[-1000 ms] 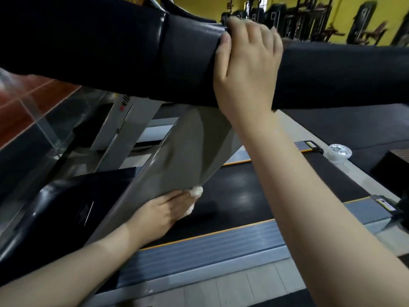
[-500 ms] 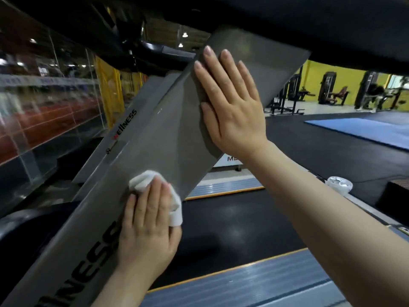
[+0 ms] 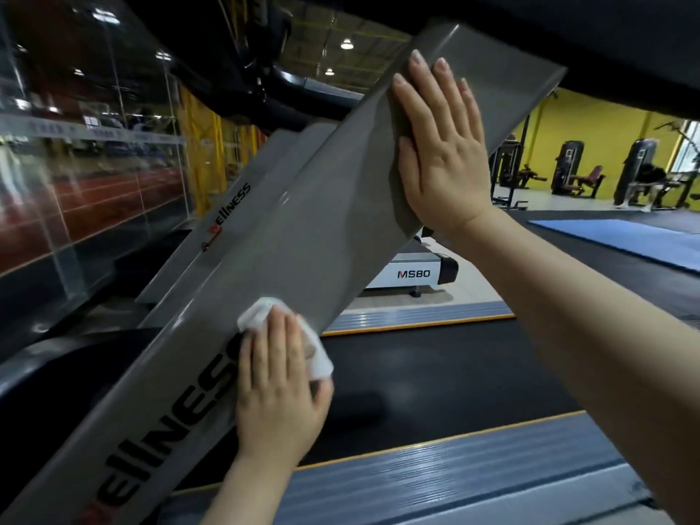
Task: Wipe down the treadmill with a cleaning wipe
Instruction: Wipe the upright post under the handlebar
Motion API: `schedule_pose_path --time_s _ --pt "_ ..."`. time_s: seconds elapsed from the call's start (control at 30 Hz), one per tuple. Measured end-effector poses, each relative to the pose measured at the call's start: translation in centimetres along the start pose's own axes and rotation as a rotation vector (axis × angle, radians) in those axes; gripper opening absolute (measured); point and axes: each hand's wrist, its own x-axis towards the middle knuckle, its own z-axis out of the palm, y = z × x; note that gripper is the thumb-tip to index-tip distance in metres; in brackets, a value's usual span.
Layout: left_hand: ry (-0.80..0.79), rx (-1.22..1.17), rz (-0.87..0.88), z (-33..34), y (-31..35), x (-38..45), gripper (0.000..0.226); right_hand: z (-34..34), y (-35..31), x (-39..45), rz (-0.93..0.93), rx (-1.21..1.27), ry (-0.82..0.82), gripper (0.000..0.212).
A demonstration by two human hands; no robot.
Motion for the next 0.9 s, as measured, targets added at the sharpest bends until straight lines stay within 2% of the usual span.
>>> schedule_pose_path --time_s 0.1,0.2,0.27,0.4,0.5,0.6,0.7,0.77,0.9 --pt "0.082 -0.111 0.008 -1.7 4.1 7.7 0.08 0.8 -2.3 0.0 0.136 0.002 0.039 0.054" --pt "0.106 -0.036 0.083 -2.4 5.3 11.7 0.078 1.1 -3.3 0.0 0.197 0.022 0.075 0.052" --pt "0.134 -0.007 0.05 -1.5 3.4 9.1 0.072 1.1 -3.2 0.0 0.19 0.036 0.085 0.052" --pt "0.086 0.001 -0.209 1.4 -2.5 -3.5 0.065 1.7 -3.3 -0.2 0.201 -0.018 0.131 0.053" --pt "0.07 -0.076 -0.318 1.8 -2.5 -4.9 0.068 2.1 -3.3 -0.3 0.187 -0.051 0.145 0.052" --pt "0.128 -0.129 -0.211 0.9 0.4 0.7 0.062 2.1 -3.2 -0.3 0.186 -0.096 0.131 0.052" --pt "0.163 -0.083 -0.071 0.4 2.3 5.0 0.061 1.3 -4.7 -0.2 0.227 -0.075 0.068 0.053" --pt "0.146 -0.039 -0.045 0.6 1.9 4.5 0.063 0.7 -7.7 -0.7 0.124 0.023 0.016 0.053" --pt "0.082 -0.05 -0.214 2.2 -1.9 -3.4 0.074 1.3 -16.4 -3.7 -0.288 0.238 -0.201 0.054"
